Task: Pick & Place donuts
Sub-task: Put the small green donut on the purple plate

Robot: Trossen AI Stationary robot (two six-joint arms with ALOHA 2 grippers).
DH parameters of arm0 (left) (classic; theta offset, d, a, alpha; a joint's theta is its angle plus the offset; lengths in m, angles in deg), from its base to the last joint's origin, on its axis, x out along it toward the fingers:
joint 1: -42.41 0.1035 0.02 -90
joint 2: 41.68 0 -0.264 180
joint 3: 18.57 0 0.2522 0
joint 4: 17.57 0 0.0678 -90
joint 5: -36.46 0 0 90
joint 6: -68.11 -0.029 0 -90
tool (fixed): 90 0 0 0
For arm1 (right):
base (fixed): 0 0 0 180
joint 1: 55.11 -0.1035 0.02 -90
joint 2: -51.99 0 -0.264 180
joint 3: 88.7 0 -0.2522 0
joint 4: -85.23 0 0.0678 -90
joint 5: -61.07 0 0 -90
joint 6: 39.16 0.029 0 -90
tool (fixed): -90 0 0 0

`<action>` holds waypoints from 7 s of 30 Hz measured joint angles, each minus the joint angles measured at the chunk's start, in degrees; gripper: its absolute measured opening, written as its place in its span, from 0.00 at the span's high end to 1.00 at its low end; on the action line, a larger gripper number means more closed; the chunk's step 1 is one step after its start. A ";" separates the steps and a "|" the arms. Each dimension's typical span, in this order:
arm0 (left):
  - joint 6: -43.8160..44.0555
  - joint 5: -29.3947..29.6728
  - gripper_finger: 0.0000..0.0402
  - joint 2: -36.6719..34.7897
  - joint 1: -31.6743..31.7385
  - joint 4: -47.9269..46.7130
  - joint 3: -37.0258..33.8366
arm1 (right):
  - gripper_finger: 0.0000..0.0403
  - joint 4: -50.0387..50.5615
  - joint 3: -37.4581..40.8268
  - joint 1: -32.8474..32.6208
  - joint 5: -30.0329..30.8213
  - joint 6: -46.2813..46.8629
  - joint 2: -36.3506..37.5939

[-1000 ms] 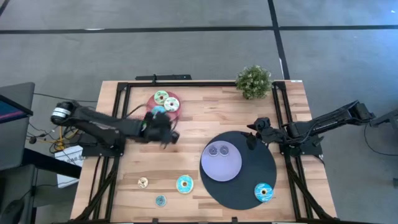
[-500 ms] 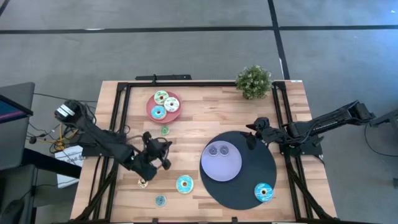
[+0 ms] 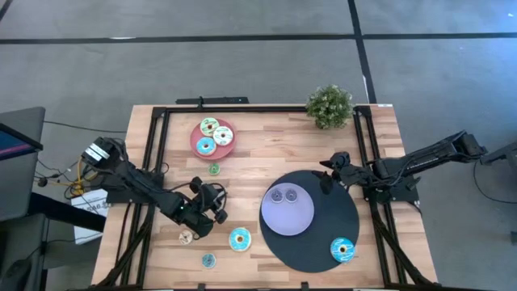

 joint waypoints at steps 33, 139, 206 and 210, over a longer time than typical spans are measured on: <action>29.38 2.82 0.21 9.92 0.93 2.19 -9.45 | 0.39 -0.17 0.00 0.00 1.94 -2.77 0.00; 19.71 4.91 0.59 16.79 8.04 6.94 -6.23 | 0.39 -0.35 0.00 0.02 1.46 -2.28 0.01; -53.52 -43.93 0.59 20.15 14.71 22.19 23.67 | 0.39 -0.22 0.02 -0.04 1.37 0.70 0.00; -57.23 -43.91 0.59 22.06 16.04 29.73 23.71 | 0.39 -0.34 0.02 -0.04 -0.14 0.93 0.00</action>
